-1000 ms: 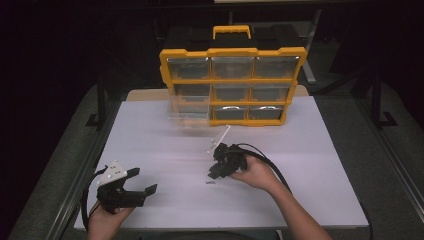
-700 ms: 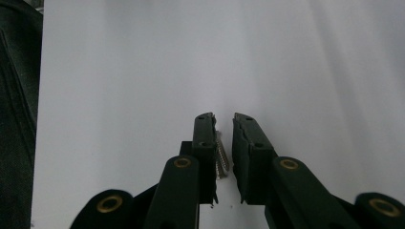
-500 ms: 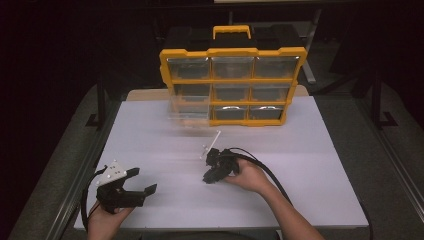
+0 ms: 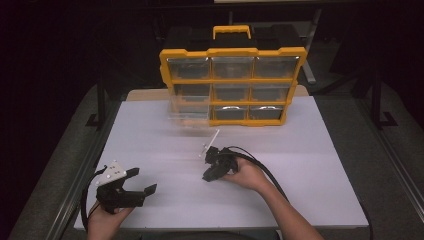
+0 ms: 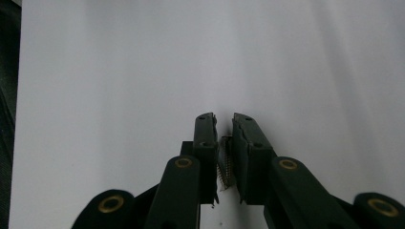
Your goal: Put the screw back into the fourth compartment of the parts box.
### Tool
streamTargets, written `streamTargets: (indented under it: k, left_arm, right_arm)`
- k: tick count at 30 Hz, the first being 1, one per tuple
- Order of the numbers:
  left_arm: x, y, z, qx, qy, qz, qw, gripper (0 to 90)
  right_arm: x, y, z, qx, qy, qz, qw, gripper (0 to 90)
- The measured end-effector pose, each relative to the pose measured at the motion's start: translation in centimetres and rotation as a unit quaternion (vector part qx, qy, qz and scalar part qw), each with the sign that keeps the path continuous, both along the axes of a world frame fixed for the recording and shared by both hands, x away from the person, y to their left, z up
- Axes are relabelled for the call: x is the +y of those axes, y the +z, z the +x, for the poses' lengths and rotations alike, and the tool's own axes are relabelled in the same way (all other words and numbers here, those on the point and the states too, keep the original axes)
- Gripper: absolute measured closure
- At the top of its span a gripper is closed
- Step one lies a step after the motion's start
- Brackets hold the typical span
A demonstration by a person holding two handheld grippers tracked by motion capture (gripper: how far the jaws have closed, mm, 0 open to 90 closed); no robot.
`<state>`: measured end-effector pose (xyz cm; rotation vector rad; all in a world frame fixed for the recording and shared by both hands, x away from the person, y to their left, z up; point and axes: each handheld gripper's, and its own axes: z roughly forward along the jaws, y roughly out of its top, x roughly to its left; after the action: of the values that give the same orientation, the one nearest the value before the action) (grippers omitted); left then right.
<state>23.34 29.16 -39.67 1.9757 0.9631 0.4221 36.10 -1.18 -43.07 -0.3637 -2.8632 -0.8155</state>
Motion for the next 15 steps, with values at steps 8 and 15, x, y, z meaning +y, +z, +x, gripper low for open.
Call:
streamTargets:
  k: [8, 15]
  left_arm:
    - [-0.01, 0.02, -0.02, 0.0, 0.0, 0.0, 1.0, 14.1]
    - [-0.04, 0.05, -0.01, 0.0, -0.002, 0.002, 1.0, 14.1]
  right_arm:
    - [-0.18, -0.07, 0.09, 0.0, -0.012, -0.009, 0.9999, 81.2]
    - [0.12, 0.05, -0.55, -0.034, -0.01, -0.027, 0.999, 85.6]
